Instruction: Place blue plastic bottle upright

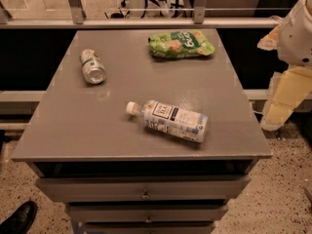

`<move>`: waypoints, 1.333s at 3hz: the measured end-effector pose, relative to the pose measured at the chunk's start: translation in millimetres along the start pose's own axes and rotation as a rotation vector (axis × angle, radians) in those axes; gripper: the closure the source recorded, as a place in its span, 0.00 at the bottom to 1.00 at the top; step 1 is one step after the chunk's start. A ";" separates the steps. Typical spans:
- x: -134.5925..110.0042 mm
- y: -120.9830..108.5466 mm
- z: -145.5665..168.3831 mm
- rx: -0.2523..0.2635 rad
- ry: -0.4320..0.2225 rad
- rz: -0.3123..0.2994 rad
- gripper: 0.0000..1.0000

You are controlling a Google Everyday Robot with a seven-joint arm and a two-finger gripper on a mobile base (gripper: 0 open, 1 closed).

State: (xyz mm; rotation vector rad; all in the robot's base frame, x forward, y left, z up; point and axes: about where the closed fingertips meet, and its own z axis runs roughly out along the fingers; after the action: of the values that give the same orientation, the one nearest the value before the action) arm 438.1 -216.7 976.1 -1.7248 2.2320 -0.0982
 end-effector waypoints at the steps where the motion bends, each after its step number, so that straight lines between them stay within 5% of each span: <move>1: -2.8 -0.6 0.0 0.005 -0.003 -0.001 0.00; 2: -62.4 -4.1 42.8 -0.030 -0.012 -0.022 0.00; 4: -127.4 0.5 100.1 -0.099 0.013 -0.012 0.00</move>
Offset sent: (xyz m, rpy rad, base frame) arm 0.0346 0.0687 -0.0307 0.0357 0.0314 0.0287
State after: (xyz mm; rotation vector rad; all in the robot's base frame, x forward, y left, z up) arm 494.9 -81.3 907.5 -1.7936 2.2711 -0.0014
